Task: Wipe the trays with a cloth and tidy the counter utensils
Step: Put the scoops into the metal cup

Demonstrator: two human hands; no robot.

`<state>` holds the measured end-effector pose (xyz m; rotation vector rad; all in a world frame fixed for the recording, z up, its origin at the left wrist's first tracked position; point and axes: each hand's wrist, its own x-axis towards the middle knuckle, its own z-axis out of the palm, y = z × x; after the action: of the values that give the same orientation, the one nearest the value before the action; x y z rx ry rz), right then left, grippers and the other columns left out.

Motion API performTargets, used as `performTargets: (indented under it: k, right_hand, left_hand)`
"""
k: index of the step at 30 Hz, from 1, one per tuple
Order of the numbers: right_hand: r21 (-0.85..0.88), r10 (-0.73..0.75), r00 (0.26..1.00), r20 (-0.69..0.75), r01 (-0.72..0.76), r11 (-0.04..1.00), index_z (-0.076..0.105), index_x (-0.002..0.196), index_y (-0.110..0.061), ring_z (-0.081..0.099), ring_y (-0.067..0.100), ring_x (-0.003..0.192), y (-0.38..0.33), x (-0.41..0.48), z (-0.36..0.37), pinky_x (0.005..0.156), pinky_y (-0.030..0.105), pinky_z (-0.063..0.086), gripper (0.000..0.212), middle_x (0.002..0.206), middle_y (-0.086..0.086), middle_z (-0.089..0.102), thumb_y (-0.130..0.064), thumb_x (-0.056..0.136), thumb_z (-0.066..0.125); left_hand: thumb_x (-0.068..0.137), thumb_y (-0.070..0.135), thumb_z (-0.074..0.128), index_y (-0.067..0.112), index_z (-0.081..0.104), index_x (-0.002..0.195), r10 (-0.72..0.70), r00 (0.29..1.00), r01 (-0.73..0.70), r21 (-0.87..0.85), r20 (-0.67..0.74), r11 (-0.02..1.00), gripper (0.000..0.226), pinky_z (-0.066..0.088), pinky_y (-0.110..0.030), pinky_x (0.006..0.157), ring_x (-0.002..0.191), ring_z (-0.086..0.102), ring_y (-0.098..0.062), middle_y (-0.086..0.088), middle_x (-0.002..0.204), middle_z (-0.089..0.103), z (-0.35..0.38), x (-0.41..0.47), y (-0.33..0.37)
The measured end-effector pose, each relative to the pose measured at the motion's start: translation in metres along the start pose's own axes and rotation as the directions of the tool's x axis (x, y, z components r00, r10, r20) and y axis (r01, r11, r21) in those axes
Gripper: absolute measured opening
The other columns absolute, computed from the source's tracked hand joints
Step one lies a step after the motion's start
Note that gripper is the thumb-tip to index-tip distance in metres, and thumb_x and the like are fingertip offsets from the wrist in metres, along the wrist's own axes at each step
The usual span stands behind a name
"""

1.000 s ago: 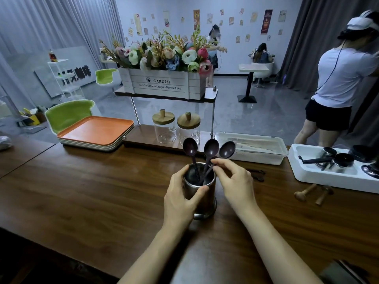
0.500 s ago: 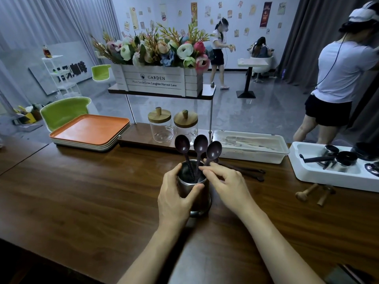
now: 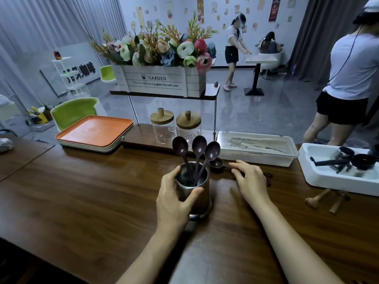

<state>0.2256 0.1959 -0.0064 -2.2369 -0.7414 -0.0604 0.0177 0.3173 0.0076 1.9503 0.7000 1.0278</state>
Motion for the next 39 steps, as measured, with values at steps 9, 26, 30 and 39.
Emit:
performTargets:
  k: [9,26,30,39]
  right_hand:
    - [-0.096,-0.057,0.997,0.046,0.061,0.994,0.072,0.108,-0.037,0.058,0.022,0.104,0.004,0.009,0.004,0.091,0.039,0.041,0.031,0.103,-0.01,0.073,-0.013,0.095,0.056]
    - [0.08,0.045,0.994,0.098,-0.053,0.995,0.074,0.11,-0.037,0.064,0.007,0.095,0.003,-0.017,-0.029,0.078,0.023,0.042,0.028,0.102,-0.015,0.073,-0.016,0.096,0.061]
    - [0.148,0.029,0.998,0.061,-0.037,0.988,0.075,0.111,-0.035,0.058,-0.002,0.097,0.001,-0.024,-0.035,0.085,0.02,0.044,0.029,0.104,-0.019,0.072,-0.015,0.094,0.063]
    - [0.389,0.023,0.996,0.091,-0.057,0.919,0.075,0.102,-0.036,0.062,-0.003,0.104,-0.007,-0.033,-0.047,0.09,0.019,0.048,0.034,0.103,-0.021,0.072,-0.007,0.095,0.06]
  left_hand:
    - [0.072,0.066,0.072,0.037,0.052,0.137,-0.007,1.0,0.007,0.002,0.004,1.0,0.074,0.054,-0.037,0.097,0.121,0.058,0.0,0.021,0.129,0.059,-0.002,-0.001,0.002]
    - [0.073,0.068,0.071,0.036,0.05,0.138,-0.004,0.999,0.004,-0.01,0.053,1.0,0.075,0.054,-0.037,0.099,0.12,0.058,0.002,0.022,0.131,0.058,-0.007,0.0,0.003]
    - [0.071,0.072,0.071,0.037,0.05,0.137,-0.008,0.998,0.008,0.001,0.067,1.0,0.078,0.053,-0.035,0.1,0.119,0.057,0.005,0.024,0.131,0.057,-0.01,0.0,0.004]
    - [0.071,0.07,0.071,0.036,0.048,0.137,0.011,0.998,-0.013,0.035,0.069,0.999,0.078,0.051,-0.032,0.099,0.117,0.057,-0.001,0.025,0.128,0.053,-0.011,-0.006,0.008]
